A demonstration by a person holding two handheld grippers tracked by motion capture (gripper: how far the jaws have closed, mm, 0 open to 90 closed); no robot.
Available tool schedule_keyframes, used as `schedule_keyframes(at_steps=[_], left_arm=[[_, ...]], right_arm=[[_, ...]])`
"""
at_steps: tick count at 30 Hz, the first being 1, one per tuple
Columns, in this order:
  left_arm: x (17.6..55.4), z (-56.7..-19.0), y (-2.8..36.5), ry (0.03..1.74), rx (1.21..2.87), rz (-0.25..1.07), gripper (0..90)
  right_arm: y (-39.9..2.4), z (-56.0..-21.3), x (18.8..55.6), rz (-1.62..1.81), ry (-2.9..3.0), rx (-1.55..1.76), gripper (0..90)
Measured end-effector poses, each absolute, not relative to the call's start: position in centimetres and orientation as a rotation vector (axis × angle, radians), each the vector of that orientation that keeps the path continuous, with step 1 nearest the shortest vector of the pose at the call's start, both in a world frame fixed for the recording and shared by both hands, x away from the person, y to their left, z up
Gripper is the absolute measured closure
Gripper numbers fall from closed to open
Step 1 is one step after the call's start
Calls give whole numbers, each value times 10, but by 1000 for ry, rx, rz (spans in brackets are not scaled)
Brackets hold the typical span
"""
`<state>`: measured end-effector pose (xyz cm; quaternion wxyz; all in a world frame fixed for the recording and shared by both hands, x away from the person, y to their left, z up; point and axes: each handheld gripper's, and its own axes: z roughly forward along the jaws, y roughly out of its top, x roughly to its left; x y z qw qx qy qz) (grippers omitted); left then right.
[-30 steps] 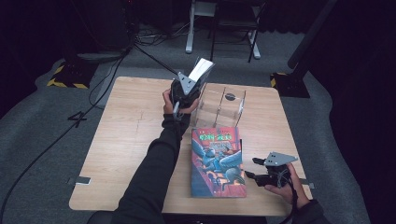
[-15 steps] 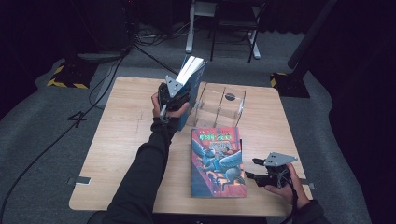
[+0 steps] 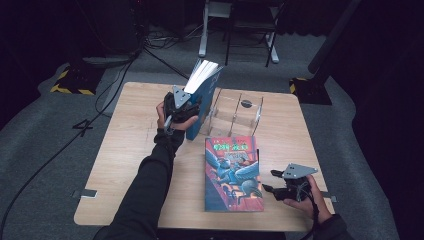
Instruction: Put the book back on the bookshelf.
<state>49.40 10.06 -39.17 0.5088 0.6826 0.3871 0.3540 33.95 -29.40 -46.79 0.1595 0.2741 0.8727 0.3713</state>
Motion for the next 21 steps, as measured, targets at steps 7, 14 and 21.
schedule_keyframes(at_steps=[7, 14, 21], left_arm=[[491, -389, 104, 926, 1657, 836, 329], [486, -384, 109, 900, 1691, 824, 310], [477, -377, 114, 886, 1748, 810, 265]], right_arm=[[-294, -468, 340, 1062, 2495, 783, 368], [-295, -467, 340, 1066, 2483, 798, 352], [-296, -466, 341, 1068, 2475, 811, 341]])
